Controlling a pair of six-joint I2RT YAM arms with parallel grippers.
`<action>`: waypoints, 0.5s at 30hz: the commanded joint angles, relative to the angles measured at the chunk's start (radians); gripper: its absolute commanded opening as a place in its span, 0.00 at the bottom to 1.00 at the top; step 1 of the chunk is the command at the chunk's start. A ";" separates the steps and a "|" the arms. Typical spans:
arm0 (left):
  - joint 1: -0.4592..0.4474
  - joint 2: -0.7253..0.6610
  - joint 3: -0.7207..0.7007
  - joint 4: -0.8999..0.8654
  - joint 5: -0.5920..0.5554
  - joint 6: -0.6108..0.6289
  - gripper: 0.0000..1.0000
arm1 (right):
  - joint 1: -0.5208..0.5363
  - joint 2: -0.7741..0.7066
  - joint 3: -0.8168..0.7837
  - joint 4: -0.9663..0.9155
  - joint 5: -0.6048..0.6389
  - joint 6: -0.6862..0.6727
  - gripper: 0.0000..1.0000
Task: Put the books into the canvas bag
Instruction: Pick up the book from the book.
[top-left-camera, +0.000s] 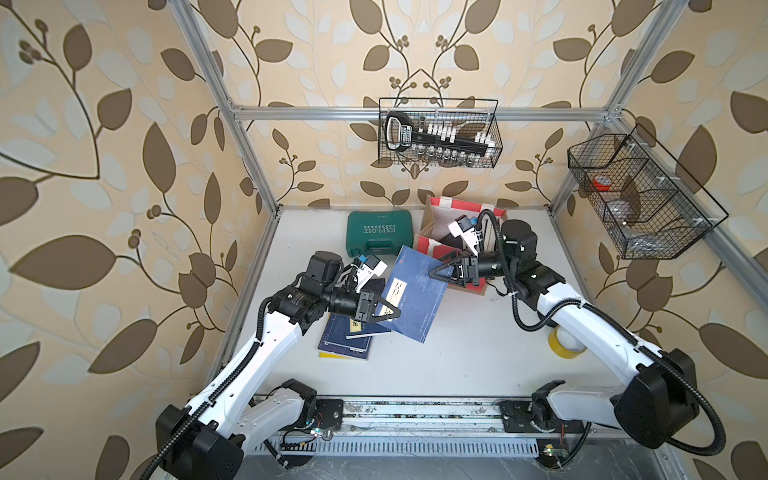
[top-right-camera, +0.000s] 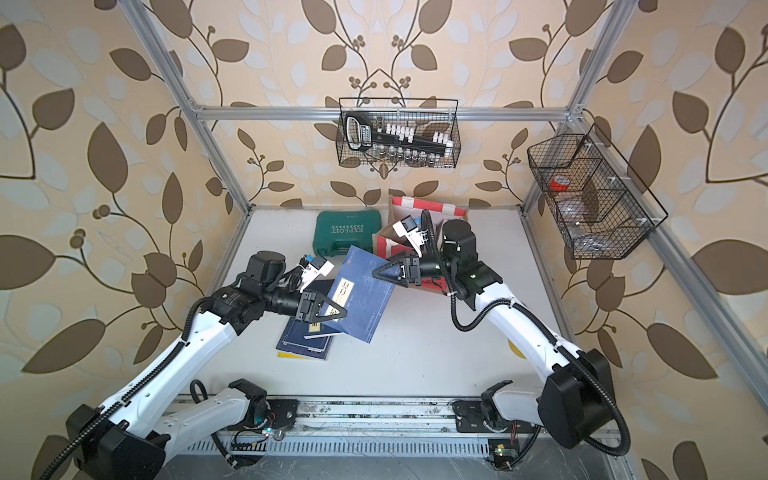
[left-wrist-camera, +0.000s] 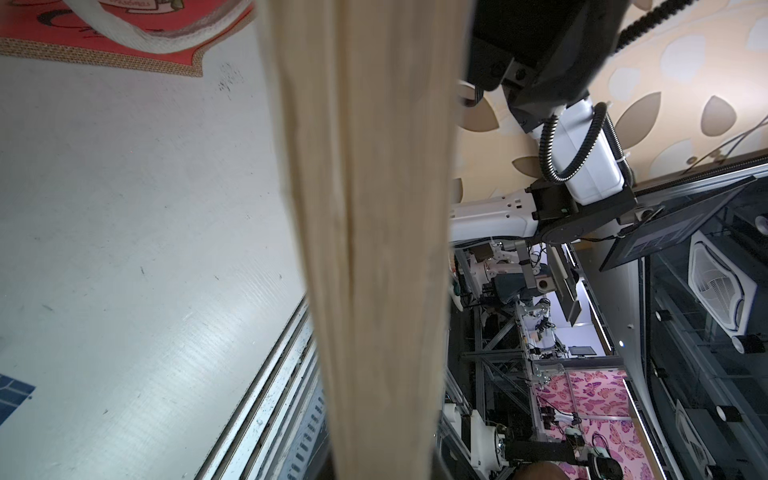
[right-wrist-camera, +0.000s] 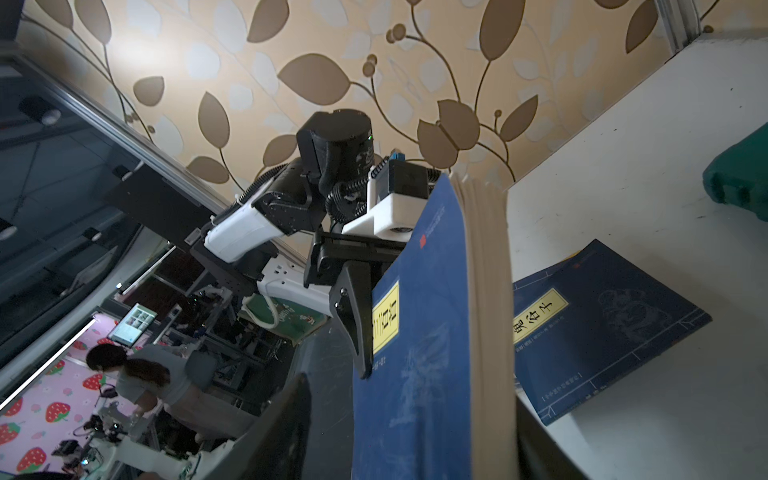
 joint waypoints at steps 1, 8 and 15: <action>-0.006 0.002 0.054 0.003 0.019 0.051 0.10 | -0.001 -0.033 0.049 -0.195 -0.024 -0.122 0.47; -0.011 -0.018 0.050 0.003 0.006 0.053 0.15 | -0.001 -0.021 0.083 -0.369 0.031 -0.197 0.03; -0.011 -0.036 0.067 -0.040 -0.086 0.068 0.99 | -0.009 -0.035 0.181 -0.352 0.192 -0.180 0.00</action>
